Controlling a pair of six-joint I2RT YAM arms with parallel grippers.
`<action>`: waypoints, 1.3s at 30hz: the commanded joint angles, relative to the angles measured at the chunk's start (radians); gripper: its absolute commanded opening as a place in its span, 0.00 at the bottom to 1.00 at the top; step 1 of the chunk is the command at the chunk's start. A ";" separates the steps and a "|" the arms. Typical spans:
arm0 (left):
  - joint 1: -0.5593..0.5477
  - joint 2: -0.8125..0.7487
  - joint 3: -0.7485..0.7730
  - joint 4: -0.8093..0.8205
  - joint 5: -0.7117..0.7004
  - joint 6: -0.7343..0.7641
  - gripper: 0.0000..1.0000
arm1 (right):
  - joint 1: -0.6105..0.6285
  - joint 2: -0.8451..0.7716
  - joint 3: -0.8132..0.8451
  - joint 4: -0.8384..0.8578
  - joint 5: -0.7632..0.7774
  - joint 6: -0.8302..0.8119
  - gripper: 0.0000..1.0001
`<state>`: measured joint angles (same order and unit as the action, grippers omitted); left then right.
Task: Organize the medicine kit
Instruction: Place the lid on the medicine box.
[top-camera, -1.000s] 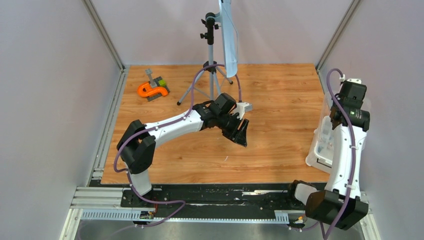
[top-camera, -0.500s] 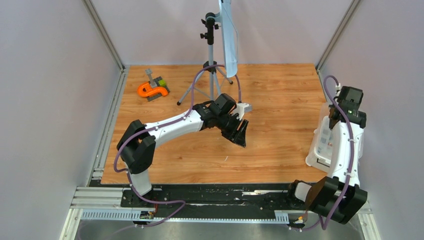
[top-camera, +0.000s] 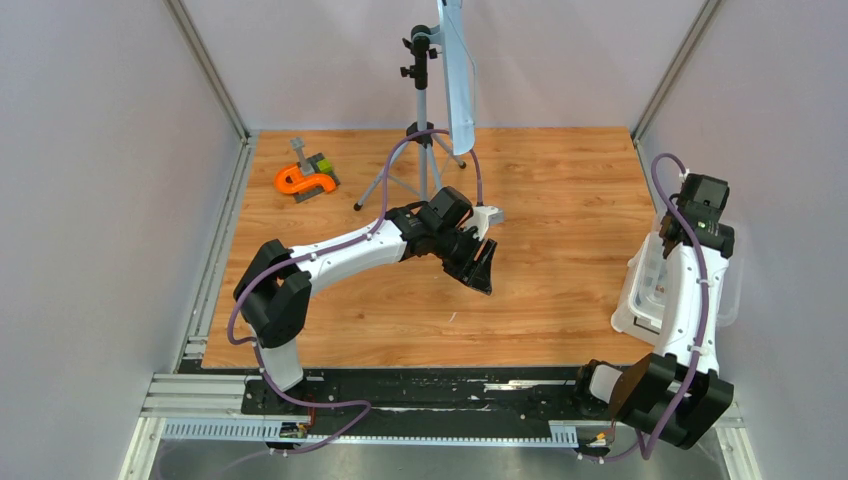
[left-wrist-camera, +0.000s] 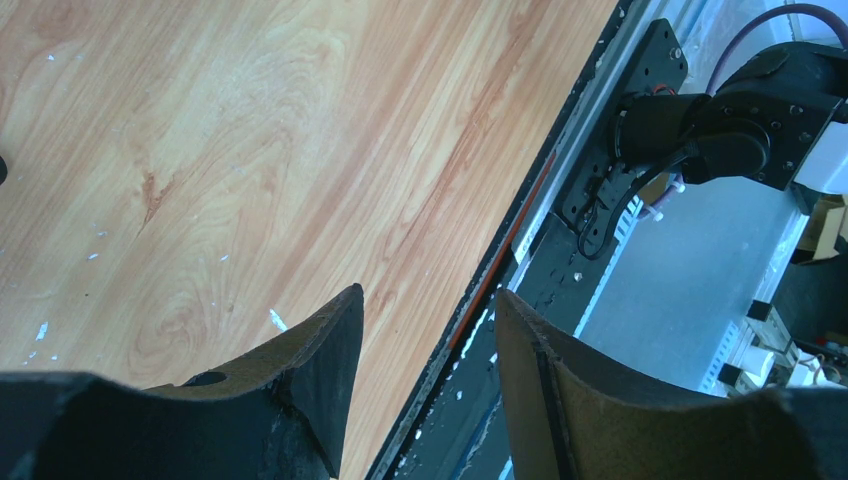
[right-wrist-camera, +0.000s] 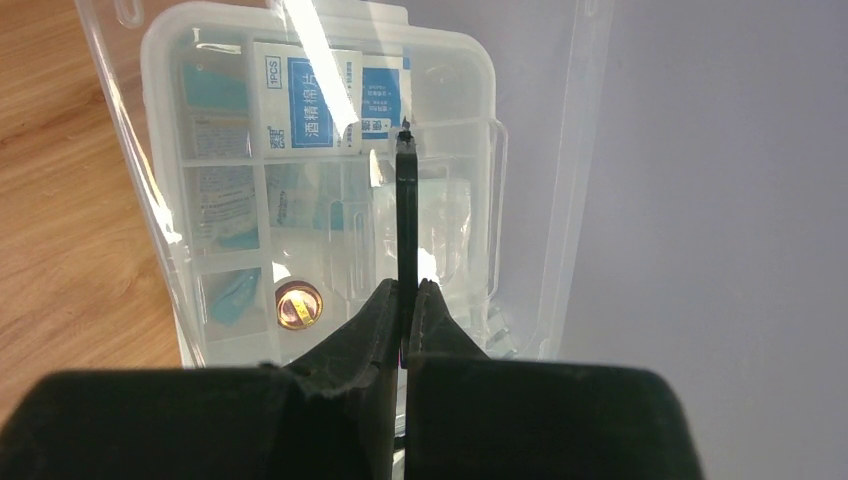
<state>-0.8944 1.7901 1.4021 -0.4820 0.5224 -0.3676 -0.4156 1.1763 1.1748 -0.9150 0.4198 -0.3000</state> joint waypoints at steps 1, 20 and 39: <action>-0.001 -0.007 0.011 0.018 0.021 0.028 0.59 | -0.005 -0.039 -0.012 0.026 0.047 0.016 0.00; -0.001 0.055 0.055 -0.024 0.041 0.023 0.59 | -0.060 -0.020 -0.013 -0.066 -0.038 0.161 0.00; -0.003 0.092 0.074 -0.042 -0.008 -0.013 0.59 | -0.052 0.034 -0.012 -0.004 -0.169 0.137 0.00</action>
<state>-0.8944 1.8904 1.4670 -0.5484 0.5098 -0.3721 -0.4805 1.1763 1.1049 -0.9699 0.3031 -0.1627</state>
